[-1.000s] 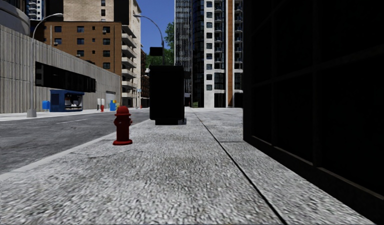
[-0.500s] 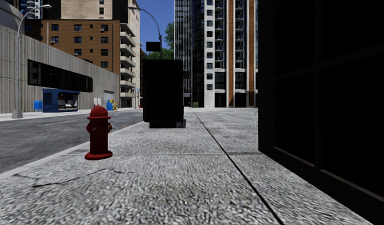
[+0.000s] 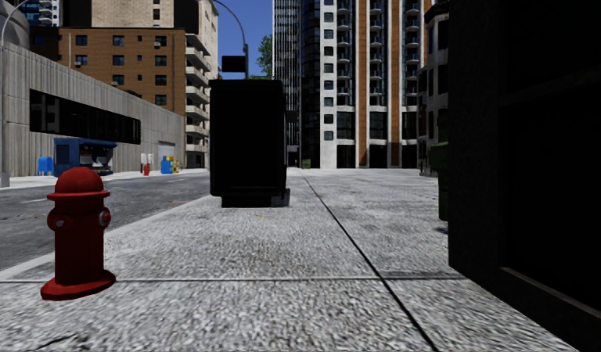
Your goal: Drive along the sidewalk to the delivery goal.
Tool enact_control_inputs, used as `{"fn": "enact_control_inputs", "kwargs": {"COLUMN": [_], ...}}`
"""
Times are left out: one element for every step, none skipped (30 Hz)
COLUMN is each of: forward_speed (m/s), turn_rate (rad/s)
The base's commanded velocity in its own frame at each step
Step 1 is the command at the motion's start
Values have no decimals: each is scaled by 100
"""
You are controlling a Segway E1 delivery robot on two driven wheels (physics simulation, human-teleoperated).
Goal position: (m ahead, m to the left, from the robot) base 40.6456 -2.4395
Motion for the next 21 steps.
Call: {"fn": "enact_control_inputs", "kwargs": {"forward_speed": [200,200,200,200,200,200,200,200,200,200,200,200,200,200,200,200,200,200,200,200,200], "turn_rate": [0,0,0,0,0,-1,-8,-15,-15,-20,-21,-22,-22,-22,-22,-22,-22,-22,-22,-25,-27]}}
